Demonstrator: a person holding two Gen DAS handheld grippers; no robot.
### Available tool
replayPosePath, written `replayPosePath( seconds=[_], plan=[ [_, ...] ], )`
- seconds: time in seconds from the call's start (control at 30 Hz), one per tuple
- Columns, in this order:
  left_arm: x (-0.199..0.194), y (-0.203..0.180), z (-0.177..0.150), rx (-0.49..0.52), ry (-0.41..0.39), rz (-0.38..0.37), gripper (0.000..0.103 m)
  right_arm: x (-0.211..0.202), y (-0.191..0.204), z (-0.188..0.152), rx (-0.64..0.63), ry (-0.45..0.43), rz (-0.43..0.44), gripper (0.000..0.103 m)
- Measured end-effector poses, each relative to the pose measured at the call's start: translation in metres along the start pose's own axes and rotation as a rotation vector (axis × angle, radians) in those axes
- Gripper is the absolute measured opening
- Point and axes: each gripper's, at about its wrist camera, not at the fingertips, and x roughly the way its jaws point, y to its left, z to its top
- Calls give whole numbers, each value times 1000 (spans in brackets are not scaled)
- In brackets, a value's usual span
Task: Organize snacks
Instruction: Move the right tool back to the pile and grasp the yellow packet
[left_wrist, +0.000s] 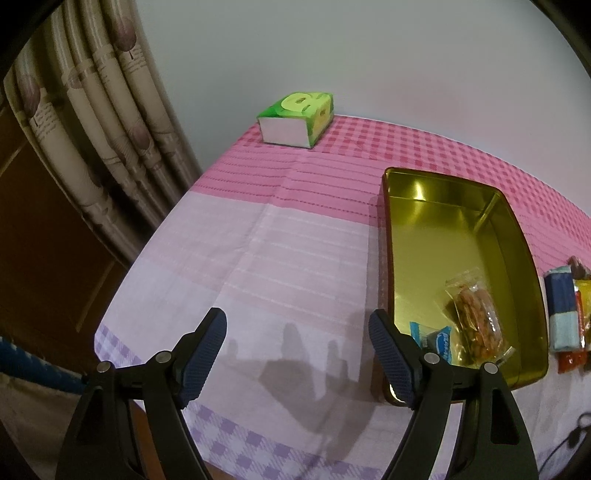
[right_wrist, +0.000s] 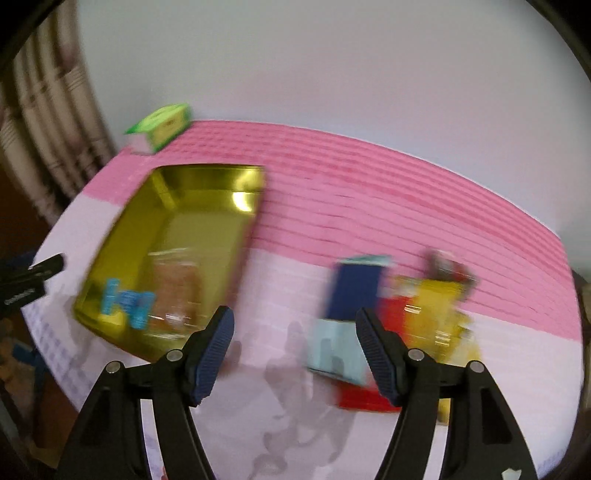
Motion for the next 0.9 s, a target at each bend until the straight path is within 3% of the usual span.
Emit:
replayPosePath(
  seconds=[0.2,0.37,0.7,0.9],
  plan=[
    [-1,-8,-1,27,-4,8,80,-3,-83,-18,137,33,-105,66],
    [-1,-11,-2,39,-6,17,80,5,-136,-30,261,85,-114,66],
    [3,-18,-5,48,-1,31,80,36,-152,-38,364,139,-57,67],
    [4,-24,-7,66,-3,39,80,43,-152,-44,343,166,-66,70]
  ],
)
